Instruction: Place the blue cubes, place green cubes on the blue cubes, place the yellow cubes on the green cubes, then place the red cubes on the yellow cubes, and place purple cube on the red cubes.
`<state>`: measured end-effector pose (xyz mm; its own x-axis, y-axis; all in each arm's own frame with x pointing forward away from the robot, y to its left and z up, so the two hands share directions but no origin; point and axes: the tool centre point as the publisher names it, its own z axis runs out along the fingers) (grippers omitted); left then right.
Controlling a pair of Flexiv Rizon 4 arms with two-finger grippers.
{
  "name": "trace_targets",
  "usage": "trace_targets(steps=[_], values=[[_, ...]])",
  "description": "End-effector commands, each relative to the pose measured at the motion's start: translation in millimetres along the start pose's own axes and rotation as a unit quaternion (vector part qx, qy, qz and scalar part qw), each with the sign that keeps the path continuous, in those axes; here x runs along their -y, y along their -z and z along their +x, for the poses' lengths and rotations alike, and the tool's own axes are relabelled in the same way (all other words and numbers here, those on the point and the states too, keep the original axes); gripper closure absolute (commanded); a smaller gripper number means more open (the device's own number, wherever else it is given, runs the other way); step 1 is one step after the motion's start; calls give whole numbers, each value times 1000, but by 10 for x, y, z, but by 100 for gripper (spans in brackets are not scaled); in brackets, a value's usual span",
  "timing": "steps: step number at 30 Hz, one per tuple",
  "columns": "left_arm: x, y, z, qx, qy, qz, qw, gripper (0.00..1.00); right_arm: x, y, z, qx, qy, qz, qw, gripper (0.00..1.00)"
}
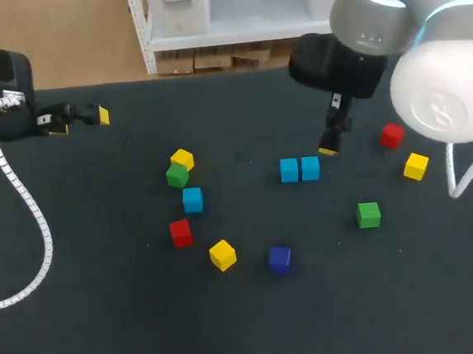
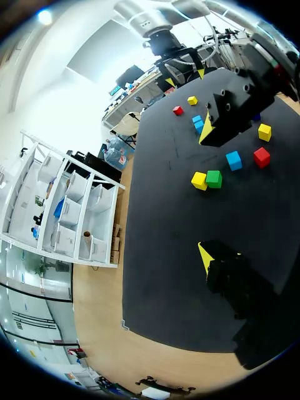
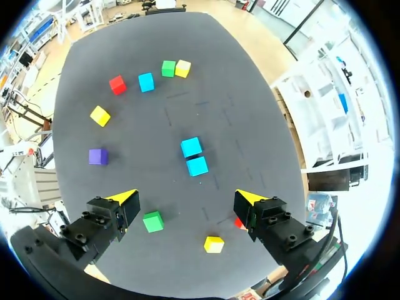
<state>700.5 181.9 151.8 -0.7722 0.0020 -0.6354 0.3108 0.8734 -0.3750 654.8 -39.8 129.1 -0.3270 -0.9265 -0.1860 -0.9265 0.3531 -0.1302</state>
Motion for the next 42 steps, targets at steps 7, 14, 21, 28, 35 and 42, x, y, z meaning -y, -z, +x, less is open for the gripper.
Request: trace_targets(steps=[7,14,21,28,35,42], values=[[-25,1,13,3,-1,6,1000,0,31,-81,-9,51,-45,-34,997,0],[-25,1,13,3,-1,6,1000,0,55,-63,-126,104,-59,-67,991,0],[-25,1,13,3,-1,6,1000,0,112,21,-144,149,-74,-7,986,0],[-25,1,13,3,-1,6,1000,0,342,119,-64,190,-128,77,970,0],[-25,1,13,3,-1,6,1000,0,634,203,1,237,-196,103,946,0],[-25,1,13,3,-1,6,1000,0,895,368,67,281,-244,121,920,0]])
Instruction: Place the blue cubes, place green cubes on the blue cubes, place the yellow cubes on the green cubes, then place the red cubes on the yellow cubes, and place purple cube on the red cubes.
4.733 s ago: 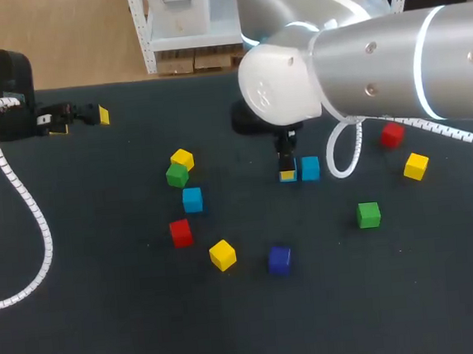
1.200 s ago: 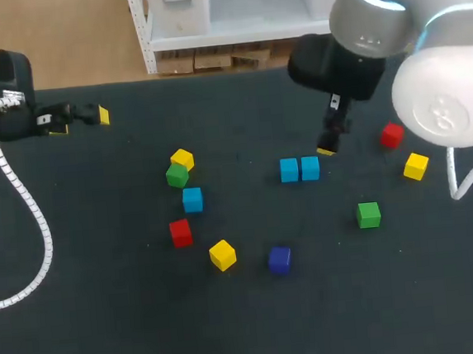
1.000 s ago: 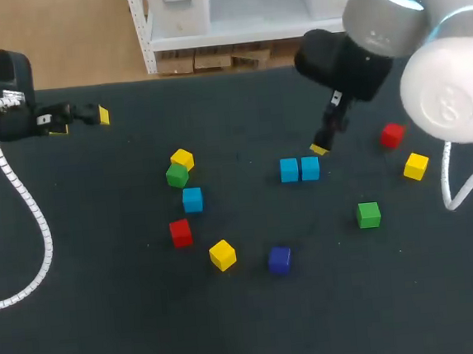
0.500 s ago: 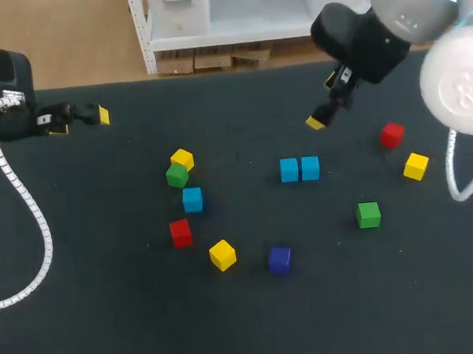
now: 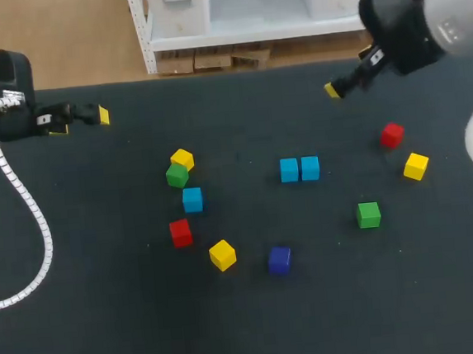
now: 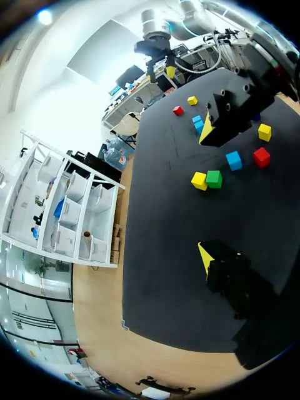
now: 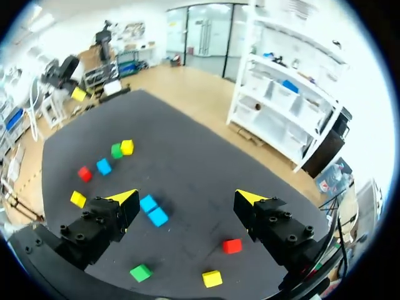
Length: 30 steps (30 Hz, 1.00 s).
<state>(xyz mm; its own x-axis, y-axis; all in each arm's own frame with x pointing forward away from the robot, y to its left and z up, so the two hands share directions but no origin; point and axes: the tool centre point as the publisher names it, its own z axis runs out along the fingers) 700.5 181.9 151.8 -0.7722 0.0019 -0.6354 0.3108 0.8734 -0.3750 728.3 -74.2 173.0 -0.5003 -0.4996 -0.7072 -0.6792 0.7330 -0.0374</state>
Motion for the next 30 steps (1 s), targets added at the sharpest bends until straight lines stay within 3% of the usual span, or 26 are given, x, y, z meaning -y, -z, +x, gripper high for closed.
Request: trace_targets(steps=[1,8,17,30], values=[[-25,1,13,3,-1,6,1000,0,94,68,5,32,-14,58,998,0],[-25,1,13,3,-1,6,1000,0,310,159,-52,66,-58,77,993,0],[-25,1,13,3,-1,6,1000,0,641,261,18,102,-120,107,982,0],[-25,1,13,3,-1,6,1000,0,823,413,8,105,-112,138,978,0]])
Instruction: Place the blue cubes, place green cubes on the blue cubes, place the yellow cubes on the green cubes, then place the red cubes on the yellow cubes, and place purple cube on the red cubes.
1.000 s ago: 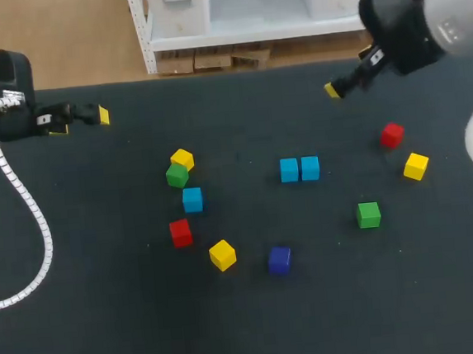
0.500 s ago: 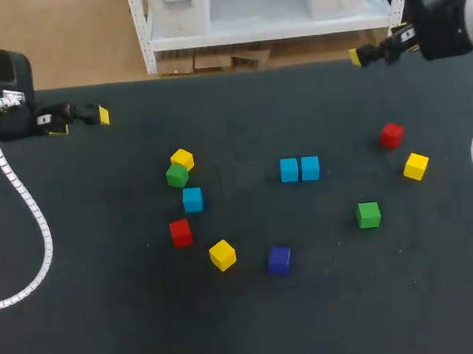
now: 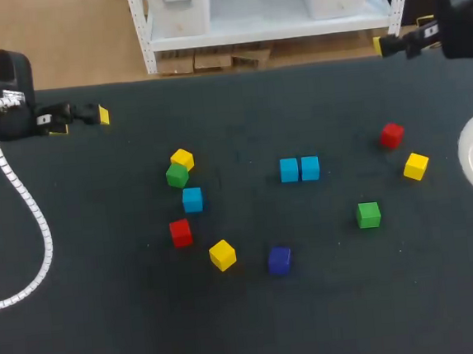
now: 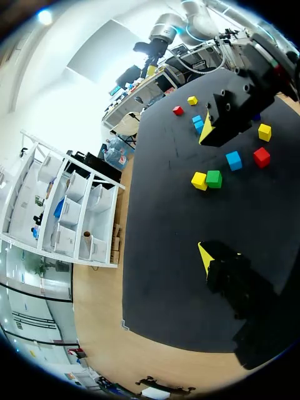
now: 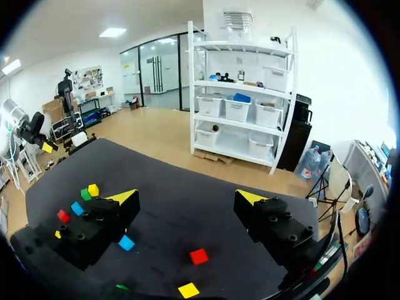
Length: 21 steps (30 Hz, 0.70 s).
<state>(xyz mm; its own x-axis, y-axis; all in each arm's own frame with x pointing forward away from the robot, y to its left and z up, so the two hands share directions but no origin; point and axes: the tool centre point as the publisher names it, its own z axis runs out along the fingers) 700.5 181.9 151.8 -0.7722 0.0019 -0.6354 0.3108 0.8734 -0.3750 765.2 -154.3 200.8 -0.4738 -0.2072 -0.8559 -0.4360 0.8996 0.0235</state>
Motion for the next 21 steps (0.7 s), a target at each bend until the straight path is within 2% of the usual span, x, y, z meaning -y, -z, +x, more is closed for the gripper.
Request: trace_targets(steps=[1,21], values=[[-25,1,13,3,-1,6,1000,0,-69,44,-9,-10,15,38,999,0],[-25,1,13,3,-1,6,1000,0,-69,44,-9,-10,15,38,999,0]])
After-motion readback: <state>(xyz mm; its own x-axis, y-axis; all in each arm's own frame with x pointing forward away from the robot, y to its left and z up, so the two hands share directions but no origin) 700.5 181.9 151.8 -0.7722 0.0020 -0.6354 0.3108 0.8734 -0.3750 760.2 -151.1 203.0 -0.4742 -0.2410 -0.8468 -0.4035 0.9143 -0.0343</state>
